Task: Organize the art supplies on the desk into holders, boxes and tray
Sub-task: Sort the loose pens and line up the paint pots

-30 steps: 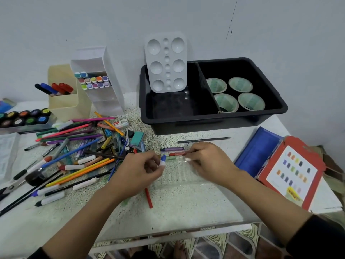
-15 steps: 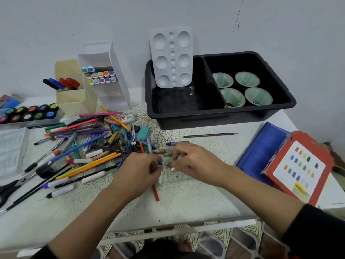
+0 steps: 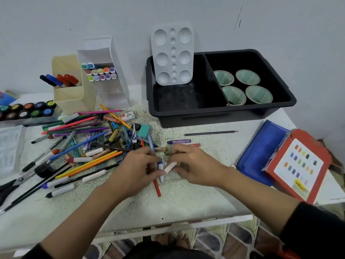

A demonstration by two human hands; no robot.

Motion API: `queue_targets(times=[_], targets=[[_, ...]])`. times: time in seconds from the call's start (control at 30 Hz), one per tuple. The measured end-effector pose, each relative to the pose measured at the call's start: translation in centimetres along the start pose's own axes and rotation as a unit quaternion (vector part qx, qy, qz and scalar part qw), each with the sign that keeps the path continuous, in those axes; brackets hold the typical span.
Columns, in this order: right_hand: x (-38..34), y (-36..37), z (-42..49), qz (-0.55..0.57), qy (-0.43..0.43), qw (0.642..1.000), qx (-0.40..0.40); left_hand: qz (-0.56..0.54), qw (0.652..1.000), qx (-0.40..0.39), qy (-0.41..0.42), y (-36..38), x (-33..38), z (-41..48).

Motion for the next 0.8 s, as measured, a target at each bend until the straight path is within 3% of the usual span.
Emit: queue_targets(times=[0.3,0.8], targets=[[0.1,-0.4,0.4,-0.047,0.007,0.999,-0.011,-0.023,0.998,-0.05,0.023,0.5,-0.7,0.0],[1.2,-0.6,0.0,-0.012,-0.03,0.999,-0.023,-0.014,0.999,-0.016,0.033,1.5,0.1,-0.1]])
Point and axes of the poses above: each hand's wrist, its own z-axis towards the middle knuckle, its own y-axis out of the palm, x = y × z, the point moved 3 cm from there along z, towards the middle knuckle
